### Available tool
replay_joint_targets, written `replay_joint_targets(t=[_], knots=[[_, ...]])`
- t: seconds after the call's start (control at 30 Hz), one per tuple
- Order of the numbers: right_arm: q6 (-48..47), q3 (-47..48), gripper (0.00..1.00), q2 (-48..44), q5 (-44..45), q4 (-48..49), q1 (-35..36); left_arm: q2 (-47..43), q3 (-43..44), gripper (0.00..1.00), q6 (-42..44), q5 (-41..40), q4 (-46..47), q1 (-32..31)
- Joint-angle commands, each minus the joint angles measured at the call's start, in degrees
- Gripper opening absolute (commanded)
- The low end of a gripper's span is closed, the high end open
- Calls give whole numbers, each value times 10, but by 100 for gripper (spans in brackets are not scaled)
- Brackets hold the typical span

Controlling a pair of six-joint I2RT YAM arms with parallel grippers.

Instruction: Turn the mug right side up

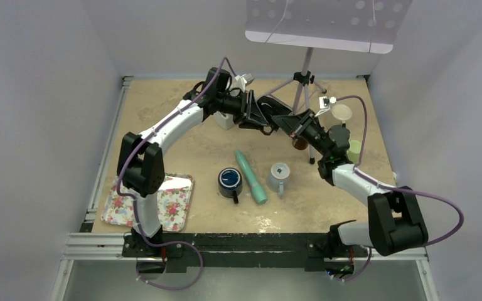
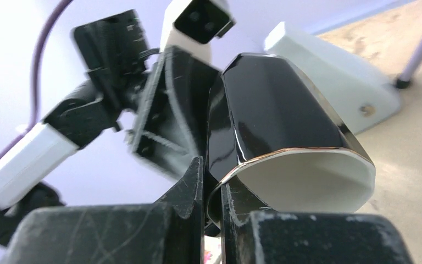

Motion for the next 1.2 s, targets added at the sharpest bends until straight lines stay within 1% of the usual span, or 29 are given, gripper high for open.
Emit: replay_joint_targets(t=[0.0, 0.07, 0.1, 0.13, 0.2, 0.27, 0.33, 0.43, 0.53, 0.57, 0.63, 0.7, 0.77, 0.8, 0.93, 1.03, 1.1, 1.17], knots=[[-132, 62, 0, -47, 78, -123, 4, -38, 0, 57, 101, 6, -53, -2], [-189, 71, 0, -66, 103, -196, 7, -43, -2, 68, 125, -8, -78, 11], [-215, 74, 0, -74, 115, -226, 9, -45, -2, 75, 136, -12, -89, 19], [-237, 77, 0, -80, 124, -250, 11, -49, 0, 78, 152, -20, -102, 26], [-288, 91, 0, -85, 140, -302, 22, -56, 15, 79, 200, -41, -145, 36], [-366, 123, 0, -80, 169, -375, 49, -62, 45, 79, 270, -66, -207, 38], [-471, 167, 0, -70, 227, -457, 105, -66, 88, 79, 352, -97, -281, 38], [-650, 206, 0, -56, 308, -539, 231, -72, 160, 78, 454, -135, -389, 41], [-782, 204, 0, -54, 415, -564, 326, -90, 198, 78, 506, -143, -445, 51], [-819, 199, 0, -58, 435, -562, 352, -96, 205, 78, 515, -151, -458, 54], [-890, 188, 0, -68, 461, -548, 395, -110, 206, 79, 530, -173, -466, 54], [-956, 181, 0, -70, 480, -530, 431, -122, 185, 79, 529, -188, -453, 51], [-1008, 188, 0, -57, 507, -525, 463, -129, 160, 80, 540, -214, -448, 38], [-1039, 201, 0, -45, 523, -530, 477, -133, 146, 82, 553, -229, -447, 21], [-1110, 254, 0, 28, 572, -591, 517, -145, 109, 86, 563, -241, -430, -11], [-1144, 267, 0, 63, 612, -604, 541, -147, 92, 87, 586, -288, -412, -22], [-1159, 267, 0, 67, 620, -599, 547, -148, 74, 86, 604, -318, -402, -29], [-1177, 266, 0, 69, 632, -584, 550, -147, 56, 82, 620, -341, -397, -35]])
